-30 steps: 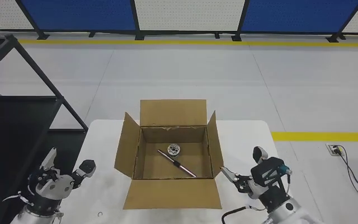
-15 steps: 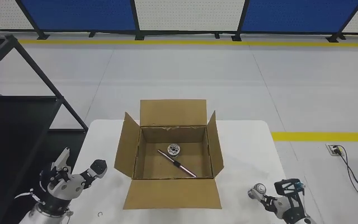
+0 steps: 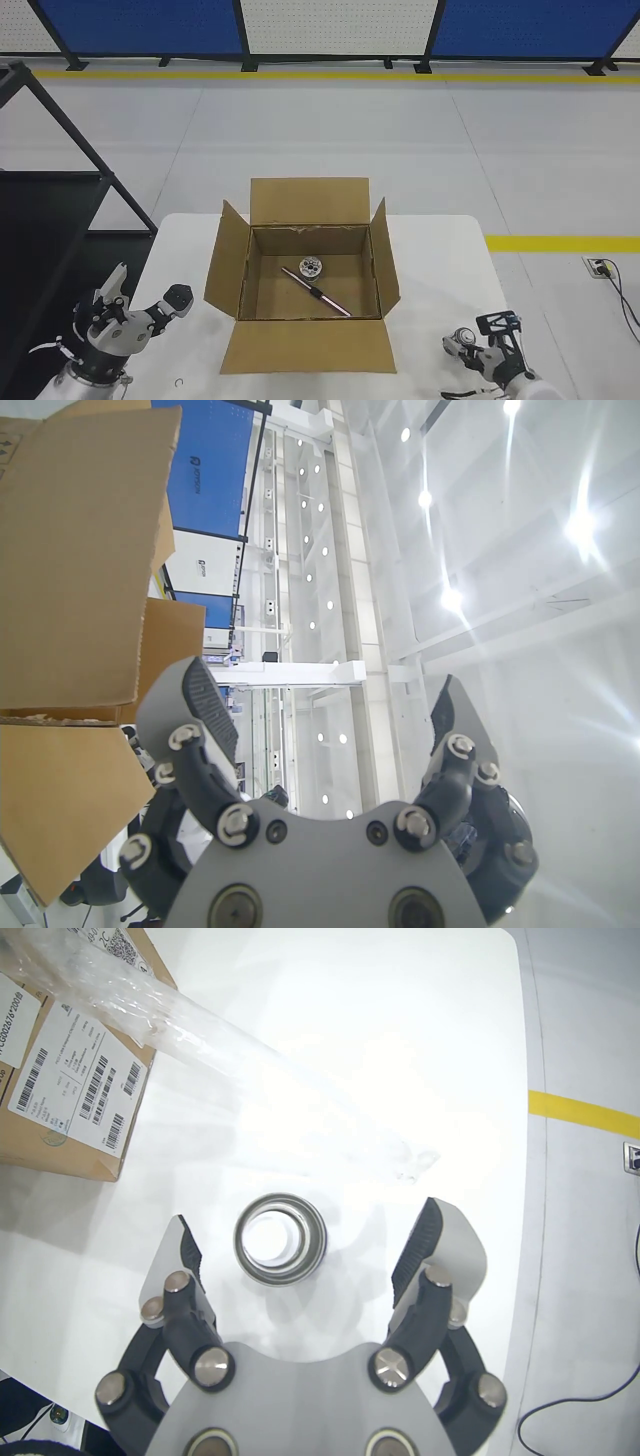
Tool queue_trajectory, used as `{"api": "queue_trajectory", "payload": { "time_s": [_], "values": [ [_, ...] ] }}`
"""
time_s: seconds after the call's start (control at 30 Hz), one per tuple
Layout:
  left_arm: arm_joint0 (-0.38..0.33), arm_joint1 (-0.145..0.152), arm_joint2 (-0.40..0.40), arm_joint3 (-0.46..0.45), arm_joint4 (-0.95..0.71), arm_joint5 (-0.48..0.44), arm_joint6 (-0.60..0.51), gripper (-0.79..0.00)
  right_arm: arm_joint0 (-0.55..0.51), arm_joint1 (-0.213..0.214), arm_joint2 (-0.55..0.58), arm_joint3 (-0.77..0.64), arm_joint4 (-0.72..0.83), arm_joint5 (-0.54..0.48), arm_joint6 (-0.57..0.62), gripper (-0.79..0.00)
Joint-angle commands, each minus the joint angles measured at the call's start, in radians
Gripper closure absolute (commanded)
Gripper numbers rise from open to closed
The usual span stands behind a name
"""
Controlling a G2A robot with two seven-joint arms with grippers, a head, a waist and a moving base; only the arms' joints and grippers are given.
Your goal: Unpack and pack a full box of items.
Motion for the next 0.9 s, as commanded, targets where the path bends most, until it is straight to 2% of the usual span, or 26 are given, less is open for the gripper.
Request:
{"api": "queue_trajectory", "payload": {
  "time_s": [0.0, 0.37, 0.53, 0.7, 0.87],
  "values": [
    [0.0, 0.0, 0.0, 0.0, 0.0, 0.0, 0.0, -0.785, -0.009, 0.003, 0.003, -0.009, -0.006, -0.012, 0.008, 0.0],
    [0.0, 0.0, 0.0, 0.0, 0.0, 0.0, 0.0, -0.785, -0.007, 0.013, -0.021, -0.019, -0.008, -0.033, 0.055, 0.0],
    [0.0, 0.0, 0.0, 0.0, 0.0, 0.0, 0.0, -0.785, -0.014, 0.016, -0.007, -0.045, 0.016, -0.03, 0.031, 0.0],
    [0.0, 0.0, 0.0, 0.0, 0.0, 0.0, 0.0, -0.785, -0.064, 0.02, 0.031, -0.196, 0.017, -0.019, -0.026, 0.0],
    [0.0, 0.0, 0.0, 0.0, 0.0, 0.0, 0.0, -0.785, -0.124, 0.022, 0.053, -0.503, -0.032, 0.005, -0.08, 0.0]
  ]
}}
